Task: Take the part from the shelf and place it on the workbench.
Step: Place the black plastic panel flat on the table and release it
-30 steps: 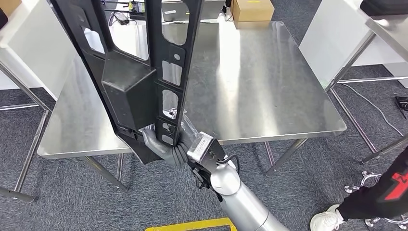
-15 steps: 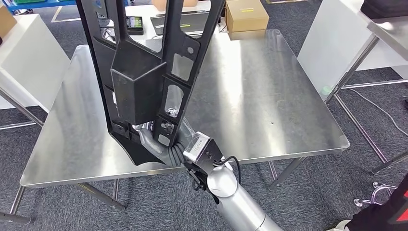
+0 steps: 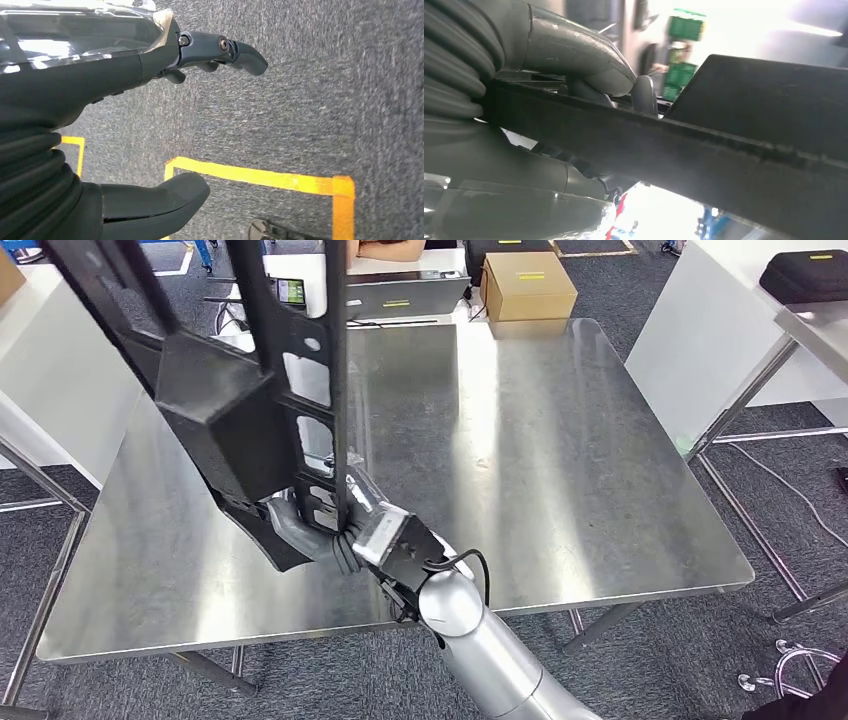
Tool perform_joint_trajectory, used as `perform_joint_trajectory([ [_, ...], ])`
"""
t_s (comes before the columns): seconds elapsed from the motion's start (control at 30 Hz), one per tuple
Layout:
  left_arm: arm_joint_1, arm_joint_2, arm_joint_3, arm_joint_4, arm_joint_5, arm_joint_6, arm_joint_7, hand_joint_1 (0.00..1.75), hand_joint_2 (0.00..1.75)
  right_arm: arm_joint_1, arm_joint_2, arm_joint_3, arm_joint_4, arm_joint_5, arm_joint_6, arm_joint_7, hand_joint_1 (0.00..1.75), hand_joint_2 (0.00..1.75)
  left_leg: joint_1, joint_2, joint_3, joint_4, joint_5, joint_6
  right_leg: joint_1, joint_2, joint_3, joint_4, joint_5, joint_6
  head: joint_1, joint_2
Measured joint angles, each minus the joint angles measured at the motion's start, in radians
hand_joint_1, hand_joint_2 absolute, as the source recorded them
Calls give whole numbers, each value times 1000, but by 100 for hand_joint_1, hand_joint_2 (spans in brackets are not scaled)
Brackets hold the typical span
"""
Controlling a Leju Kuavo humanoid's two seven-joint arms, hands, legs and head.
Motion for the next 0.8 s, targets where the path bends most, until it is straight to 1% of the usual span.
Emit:
perform_joint_trajectory([
  [0.03,0,-1,0,0,-5,-2,0,0,175,-23,10,2,33,20,-8,3,175,175,0,-1,2,0,-4,-1,0,0,-20,10,3,4,0,0],
  [0.07,0,-1,0,0,-9,-5,0,0,175,-48,21,4,65,39,-18,7,175,175,0,-2,6,0,-8,-2,-1,0,-24,-13,24,12,0,0],
  [0.1,0,-2,0,0,-15,-8,0,0,175,-74,33,8,97,59,-29,12,175,175,0,-4,12,0,-12,-4,-1,-1,-12,-68,60,23,0,0],
  [0.13,-1,-3,0,0,-20,-11,0,0,175,-99,45,12,128,78,-39,17,175,175,0,-5,17,0,-16,-7,-1,-1,6,-132,102,32,0,0],
  [0.17,-2,-4,-1,0,-26,-13,1,0,175,-125,56,19,157,98,-52,23,175,175,0,-6,21,0,-20,-11,1,-2,20,-185,127,30,0,0],
  [0.2,-5,-4,-1,0,-31,-14,3,0,175,-150,66,28,187,120,-65,34,175,175,-1,-7,22,-1,-22,-16,4,-4,31,-219,143,23,-1,0],
  [0.23,-7,-5,-1,0,-36,-15,6,0,175,-170,75,39,213,141,-79,47,175,175,-1,-7,23,1,-23,-22,6,-6,34,-232,151,10,-1,0],
  [0.27,-9,-5,-2,0,-39,-15,9,0,175,-188,83,52,236,160,-93,65,175,175,-2,-7,23,1,-26,-23,8,-7,36,-235,153,-1,-1,0],
  [0.3,-10,-5,-2,0,-41,-15,13,0,175,-204,90,69,258,175,-107,85,175,175,-2,-6,23,1,-28,-19,8,-6,41,-236,162,-5,-1,0],
  [0.37,-11,-5,-2,0,-44,-14,19,0,175,-239,101,114,299,194,-132,128,175,175,-2,-4,27,-2,-32,-5,7,-3,44,-239,170,-5,-2,0],
  [0.4,-12,-6,-2,0,-44,-14,21,0,175,-257,105,143,322,201,-144,152,175,175,-2,-3,30,-5,-31,-1,8,-2,44,-238,169,-5,-2,0],
  [0.47,-12,-6,-2,0,-45,-14,21,0,175,-289,110,202,364,211,-165,198,175,175,-2,-1,34,-11,-31,-1,9,0,44,-239,168,-6,-2,0],
  [0.53,-12,-5,-2,0,-45,-13,21,0,175,-311,112,257,398,218,-178,224,175,175,-2,-1,36,-15,-31,-1,9,1,44,-239,166,-8,-2,0],
  [0.6,-12,-5,-2,0,-46,-13,21,0,175,-322,112,294,421,221,-181,231,175,175,-2,-1,36,-17,-30,-4,11,1,44,-239,165,-11,-2,0],
  [0.63,-12,-5,-2,0,-46,-13,21,0,175,-326,112,307,429,222,-182,233,175,175,-1,-1,37,-18,-30,-8,11,0,44,-238,164,-12,-2,0],
  [0.73,-12,-6,-2,0,-46,-13,21,0,175,-335,112,328,448,222,-183,237,175,175,0,-1,38,-21,-30,-27,13,0,44,-238,164,-12,-2,0],
  [0.8,-12,-6,-2,0,-46,-13,21,0,175,-339,113,339,456,222,-184,238,175,175,0,-1,38,-22,-30,-34,13,0,44,-238,164,-13,-2,0],
])
